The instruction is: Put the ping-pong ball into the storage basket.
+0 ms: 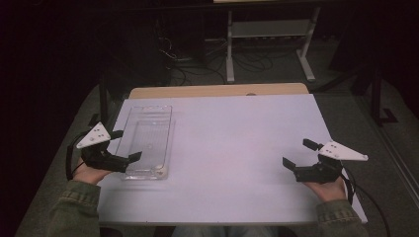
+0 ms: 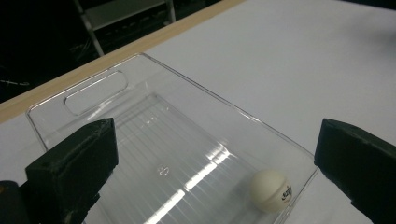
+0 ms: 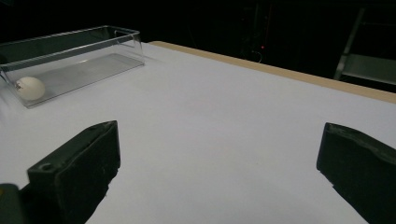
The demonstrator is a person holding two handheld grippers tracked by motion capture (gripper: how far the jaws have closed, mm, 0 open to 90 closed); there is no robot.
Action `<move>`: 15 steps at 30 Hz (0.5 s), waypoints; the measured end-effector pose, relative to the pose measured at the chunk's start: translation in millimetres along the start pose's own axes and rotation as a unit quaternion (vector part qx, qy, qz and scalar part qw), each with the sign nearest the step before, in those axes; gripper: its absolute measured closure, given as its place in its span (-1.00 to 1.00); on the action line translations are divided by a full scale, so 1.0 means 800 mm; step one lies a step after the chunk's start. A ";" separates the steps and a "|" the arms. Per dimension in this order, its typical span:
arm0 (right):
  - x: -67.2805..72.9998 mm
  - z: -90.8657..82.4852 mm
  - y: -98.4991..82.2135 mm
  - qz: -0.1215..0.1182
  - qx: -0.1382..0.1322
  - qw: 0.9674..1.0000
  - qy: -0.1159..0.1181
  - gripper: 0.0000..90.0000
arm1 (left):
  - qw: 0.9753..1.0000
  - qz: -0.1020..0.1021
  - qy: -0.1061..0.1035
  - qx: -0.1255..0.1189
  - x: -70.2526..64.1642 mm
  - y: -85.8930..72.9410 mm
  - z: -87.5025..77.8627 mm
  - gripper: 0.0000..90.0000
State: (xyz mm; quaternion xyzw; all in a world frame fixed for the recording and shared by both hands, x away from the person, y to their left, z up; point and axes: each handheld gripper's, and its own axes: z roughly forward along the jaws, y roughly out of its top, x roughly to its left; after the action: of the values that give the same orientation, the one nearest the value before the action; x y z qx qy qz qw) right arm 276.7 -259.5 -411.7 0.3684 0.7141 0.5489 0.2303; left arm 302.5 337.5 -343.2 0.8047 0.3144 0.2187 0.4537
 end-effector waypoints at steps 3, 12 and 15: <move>0.000 0.000 0.000 0.000 0.000 1.000 0.000 -1.00 | 1.000 -0.007 0.011 -0.009 -0.001 -0.008 -0.002 -1.00; 0.000 0.001 -0.001 0.000 0.004 1.000 0.000 -1.00 | 0.996 -0.051 0.025 -0.072 0.002 -0.029 -0.014 -1.00; 0.000 0.001 0.000 0.000 0.003 1.000 0.000 -1.00 | 0.994 -0.065 0.031 -0.086 0.003 -0.037 -0.015 -1.00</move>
State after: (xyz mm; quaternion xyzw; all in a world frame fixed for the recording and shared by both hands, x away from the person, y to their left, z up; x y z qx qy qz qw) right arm 277.3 -259.1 -412.3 0.3689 0.7157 0.5469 0.2291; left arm 287.5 357.9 -363.1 0.7333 0.3602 0.2401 0.5244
